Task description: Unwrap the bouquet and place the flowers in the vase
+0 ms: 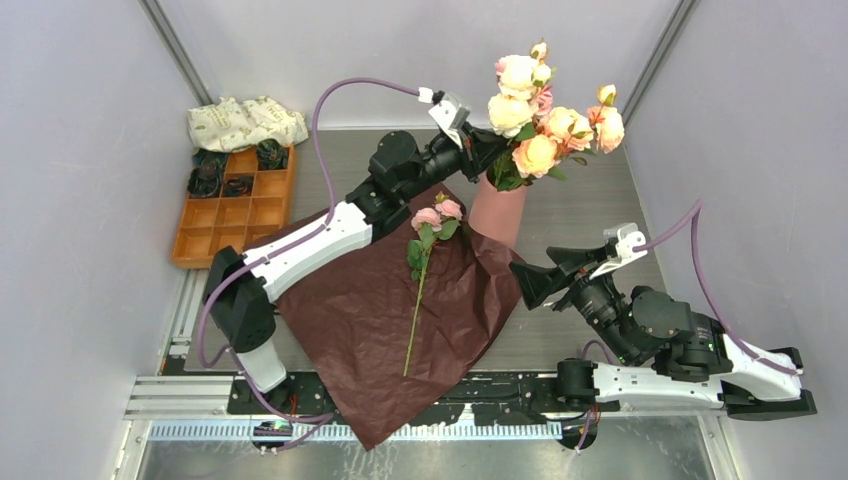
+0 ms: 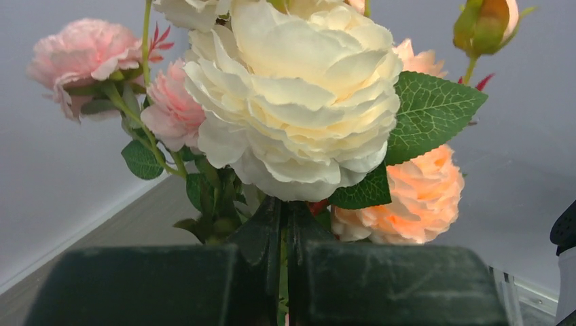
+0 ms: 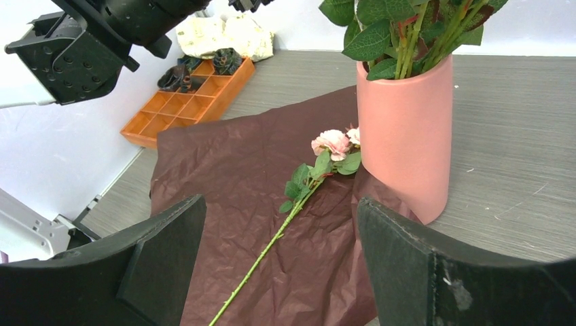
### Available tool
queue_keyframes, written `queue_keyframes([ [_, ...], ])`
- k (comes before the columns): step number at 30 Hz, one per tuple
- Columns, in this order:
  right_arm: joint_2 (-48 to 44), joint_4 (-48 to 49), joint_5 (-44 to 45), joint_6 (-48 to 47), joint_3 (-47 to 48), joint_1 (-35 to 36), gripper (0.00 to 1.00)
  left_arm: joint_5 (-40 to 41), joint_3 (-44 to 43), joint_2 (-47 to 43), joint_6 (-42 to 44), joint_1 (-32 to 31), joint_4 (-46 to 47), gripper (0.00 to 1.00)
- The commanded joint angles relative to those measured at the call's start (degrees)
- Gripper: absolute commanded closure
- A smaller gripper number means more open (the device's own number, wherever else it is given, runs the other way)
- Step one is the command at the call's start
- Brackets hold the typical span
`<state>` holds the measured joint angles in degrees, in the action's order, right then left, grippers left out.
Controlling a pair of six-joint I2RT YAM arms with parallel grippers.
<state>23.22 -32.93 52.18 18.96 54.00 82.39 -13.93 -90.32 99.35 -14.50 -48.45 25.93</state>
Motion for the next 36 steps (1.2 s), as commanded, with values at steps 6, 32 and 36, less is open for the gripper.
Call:
queue_keyframes([
  [6, -0.03, 2.96, -0.14, 0.20, -0.47, 0.18, 0.12, 4.75, 5.07, -4.59, 0.82, -0.85, 3.05, 1.00],
  [32, 6.39, 1.81, 1.11, 1.67, 2.28, 0.23, 0.11, 20.04, 18.80, -19.86, 0.90, -1.19, -5.87, 0.52],
  [36, 13.66, -3.07, 3.76, 4.27, 6.19, 0.18, 0.11, 26.31, 25.19, -29.62, -0.23, -1.30, -8.27, 0.53],
])
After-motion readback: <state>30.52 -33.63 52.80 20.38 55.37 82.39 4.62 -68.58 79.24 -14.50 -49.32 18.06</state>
